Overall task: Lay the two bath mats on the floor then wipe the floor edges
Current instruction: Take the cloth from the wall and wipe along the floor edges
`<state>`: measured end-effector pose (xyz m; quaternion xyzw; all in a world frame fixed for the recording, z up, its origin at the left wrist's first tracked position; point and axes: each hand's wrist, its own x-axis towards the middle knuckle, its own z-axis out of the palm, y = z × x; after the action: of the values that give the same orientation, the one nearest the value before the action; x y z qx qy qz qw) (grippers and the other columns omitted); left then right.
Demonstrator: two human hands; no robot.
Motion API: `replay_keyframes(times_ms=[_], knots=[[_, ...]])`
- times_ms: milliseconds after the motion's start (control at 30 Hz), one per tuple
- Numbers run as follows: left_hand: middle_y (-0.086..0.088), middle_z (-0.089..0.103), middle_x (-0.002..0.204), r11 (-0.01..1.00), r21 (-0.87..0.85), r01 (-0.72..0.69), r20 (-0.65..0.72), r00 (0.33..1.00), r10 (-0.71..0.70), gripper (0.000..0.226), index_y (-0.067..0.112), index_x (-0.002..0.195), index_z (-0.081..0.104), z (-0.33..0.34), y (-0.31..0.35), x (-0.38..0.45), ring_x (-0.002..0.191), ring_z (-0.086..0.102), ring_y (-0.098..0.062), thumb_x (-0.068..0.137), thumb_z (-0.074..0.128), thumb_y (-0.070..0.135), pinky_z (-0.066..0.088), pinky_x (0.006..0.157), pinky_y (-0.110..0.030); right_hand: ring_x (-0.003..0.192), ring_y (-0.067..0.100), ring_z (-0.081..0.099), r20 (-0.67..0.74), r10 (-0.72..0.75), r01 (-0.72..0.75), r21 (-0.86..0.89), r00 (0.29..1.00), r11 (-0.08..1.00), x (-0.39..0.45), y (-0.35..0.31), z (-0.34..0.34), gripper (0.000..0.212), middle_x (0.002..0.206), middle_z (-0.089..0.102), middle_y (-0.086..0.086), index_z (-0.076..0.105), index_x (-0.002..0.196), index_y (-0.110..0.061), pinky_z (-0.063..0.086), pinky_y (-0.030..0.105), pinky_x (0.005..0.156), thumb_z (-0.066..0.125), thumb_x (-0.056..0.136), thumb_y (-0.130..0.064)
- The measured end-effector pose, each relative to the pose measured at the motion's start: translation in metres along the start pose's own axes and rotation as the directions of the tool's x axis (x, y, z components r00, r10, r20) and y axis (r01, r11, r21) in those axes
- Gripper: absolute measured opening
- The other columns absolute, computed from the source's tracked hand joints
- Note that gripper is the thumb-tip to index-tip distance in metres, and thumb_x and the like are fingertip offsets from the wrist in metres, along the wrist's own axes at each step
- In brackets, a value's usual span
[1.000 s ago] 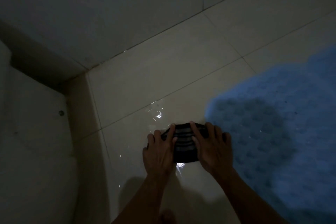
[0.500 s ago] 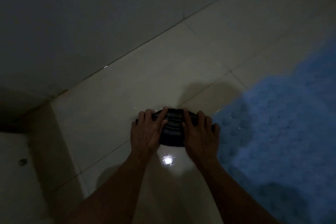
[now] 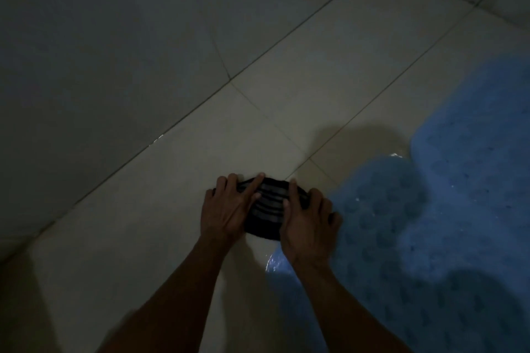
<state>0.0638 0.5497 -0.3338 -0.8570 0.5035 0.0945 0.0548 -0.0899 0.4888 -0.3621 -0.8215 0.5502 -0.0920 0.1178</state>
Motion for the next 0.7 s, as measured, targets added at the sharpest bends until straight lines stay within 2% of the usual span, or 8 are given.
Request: replay_keyframes(times_ms=[33,100,167,267,400,500,567,700], knots=[[-0.009,0.051,0.125,1.000,0.009,-0.007,0.001,1.000,0.007,0.061,0.048,0.154,0.026,-0.002,0.004,0.008,0.110,0.046,-0.031,0.097,0.007,0.056,0.044,0.083,-0.043,0.097,0.035,0.051,-0.013,0.012,-0.012,0.001,1.000,1.000,0.008,0.002,0.000,0.045,0.114,0.061,0.014,0.059,0.136,-0.027,0.044,0.049,0.080,0.057,0.092,-0.035],[-0.009,0.052,0.123,0.999,0.034,-0.020,-0.002,1.000,0.020,0.058,0.048,0.154,0.026,-0.007,0.012,0.025,0.108,0.047,-0.031,0.099,0.011,0.055,0.045,0.081,-0.042,0.095,0.035,0.054,-0.021,0.057,-0.057,0.021,0.998,0.998,0.023,0.005,-0.001,0.046,0.113,0.062,0.014,0.060,0.136,-0.025,0.046,0.049,0.078,0.045,0.094,-0.037],[-0.010,0.054,0.120,0.997,0.073,-0.038,-0.005,0.999,0.039,0.051,0.047,0.154,0.028,-0.012,0.021,0.040,0.105,0.049,-0.032,0.103,0.023,0.051,0.046,0.079,-0.042,0.101,0.037,0.054,0.025,0.094,-0.095,0.060,0.995,0.994,0.036,0.008,-0.002,0.052,0.117,0.059,0.016,0.055,0.140,-0.024,0.045,0.051,0.082,0.037,0.093,-0.037],[-0.011,0.056,0.116,0.994,0.079,-0.075,0.019,0.997,0.074,0.052,0.046,0.154,0.030,-0.021,0.034,0.056,0.102,0.052,-0.033,0.103,0.041,0.046,0.046,0.076,-0.042,0.106,0.039,0.053,0.073,0.110,-0.116,0.076,0.991,0.990,0.051,0.016,-0.007,0.052,0.120,0.057,0.018,0.049,0.143,-0.025,0.042,0.053,0.085,0.037,0.094,-0.037],[-0.010,0.056,0.117,0.991,0.076,-0.112,0.049,0.993,0.109,0.054,0.045,0.154,0.029,-0.029,0.051,0.077,0.104,0.051,-0.033,0.103,0.044,0.044,0.046,0.077,-0.043,0.105,0.037,0.056,-0.006,0.116,-0.115,0.032,0.993,0.993,0.068,0.035,-0.013,0.046,0.119,0.060,0.015,0.054,0.140,-0.026,0.042,0.049,0.082,0.038,0.099,-0.040],[-0.011,0.058,0.111,0.982,0.083,-0.169,0.013,0.986,0.169,0.052,0.043,0.152,0.036,-0.026,0.060,0.093,0.097,0.053,-0.032,0.101,0.047,0.043,0.046,0.072,-0.042,0.107,0.038,0.058,-0.022,0.123,-0.123,-0.007,0.992,0.992,0.076,0.045,-0.012,0.047,0.122,0.061,0.016,0.055,0.140,-0.026,0.043,0.049,0.084,0.035,0.100,-0.041],[-0.011,0.060,0.108,0.973,0.091,-0.213,-0.017,0.976,0.215,0.048,0.041,0.150,0.041,-0.024,0.065,0.104,0.092,0.054,-0.032,0.102,0.040,0.044,0.046,0.068,-0.040,0.103,0.036,0.060,-0.027,0.172,-0.172,-0.002,0.985,0.985,0.084,0.048,-0.011,0.048,0.121,0.062,0.015,0.057,0.139,-0.029,0.045,0.047,0.082,0.036,0.098,-0.042],[-0.011,0.063,0.108,0.950,0.118,-0.288,-0.058,0.953,0.296,0.051,0.038,0.146,0.049,-0.025,0.075,0.125,0.090,0.056,-0.031,0.099,0.032,0.047,0.048,0.064,-0.040,0.093,0.035,0.059,-0.108,0.217,-0.218,0.001,0.970,0.976,0.094,0.052,-0.009,0.044,0.116,0.063,0.014,0.059,0.138,-0.028,0.044,0.043,0.075,0.051,0.096,-0.038]])
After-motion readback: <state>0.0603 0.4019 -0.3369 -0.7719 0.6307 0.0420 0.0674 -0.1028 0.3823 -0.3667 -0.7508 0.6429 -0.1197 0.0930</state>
